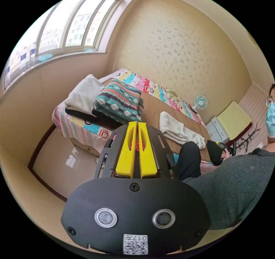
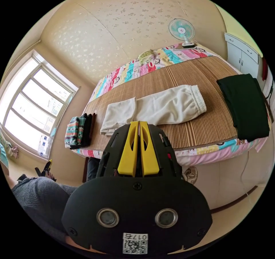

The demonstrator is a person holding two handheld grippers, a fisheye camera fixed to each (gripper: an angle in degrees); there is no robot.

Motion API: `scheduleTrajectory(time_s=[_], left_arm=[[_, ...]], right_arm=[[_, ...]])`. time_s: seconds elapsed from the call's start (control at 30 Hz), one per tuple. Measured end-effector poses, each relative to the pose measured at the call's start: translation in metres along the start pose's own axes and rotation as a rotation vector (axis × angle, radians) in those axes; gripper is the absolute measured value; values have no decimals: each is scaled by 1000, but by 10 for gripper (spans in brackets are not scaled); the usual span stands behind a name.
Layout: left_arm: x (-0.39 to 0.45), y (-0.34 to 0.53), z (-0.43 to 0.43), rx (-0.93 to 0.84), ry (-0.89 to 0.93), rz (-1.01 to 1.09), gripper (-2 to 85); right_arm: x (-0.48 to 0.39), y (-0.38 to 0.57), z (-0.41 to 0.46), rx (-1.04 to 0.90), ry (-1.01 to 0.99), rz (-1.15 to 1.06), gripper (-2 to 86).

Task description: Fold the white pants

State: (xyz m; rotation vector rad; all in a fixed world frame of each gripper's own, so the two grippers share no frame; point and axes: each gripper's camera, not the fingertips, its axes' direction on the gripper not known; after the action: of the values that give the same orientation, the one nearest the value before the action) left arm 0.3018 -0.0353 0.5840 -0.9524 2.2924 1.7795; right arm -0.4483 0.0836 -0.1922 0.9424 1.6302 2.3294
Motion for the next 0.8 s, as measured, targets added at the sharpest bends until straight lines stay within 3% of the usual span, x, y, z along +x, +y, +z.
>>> scheduleTrajectory(time_s=[0.17,0.23,0.37,0.43,0.6,0.8], left_arm=[[44,-36,20,-166,-32,209,-10],[50,-34,22,-164,-68,138,-10],[54,-13,34,-127,120,72,-10],[54,-5,42,-129,77,64,-10],[35,44,47,88,118,-109,-10],[14,62,69,-80,86,-91,-10]], right_arm=[[-17,-18,16,-37,-85,-60,5],[-22,-20,14,-54,-61,-79,5],[-15,-14,13,-74,8,-68,5],[-2,-10,17,-94,8,-15,5],[12,-2,24,-74,-45,39,4],[5,-14,34,-99,-74,8,4]])
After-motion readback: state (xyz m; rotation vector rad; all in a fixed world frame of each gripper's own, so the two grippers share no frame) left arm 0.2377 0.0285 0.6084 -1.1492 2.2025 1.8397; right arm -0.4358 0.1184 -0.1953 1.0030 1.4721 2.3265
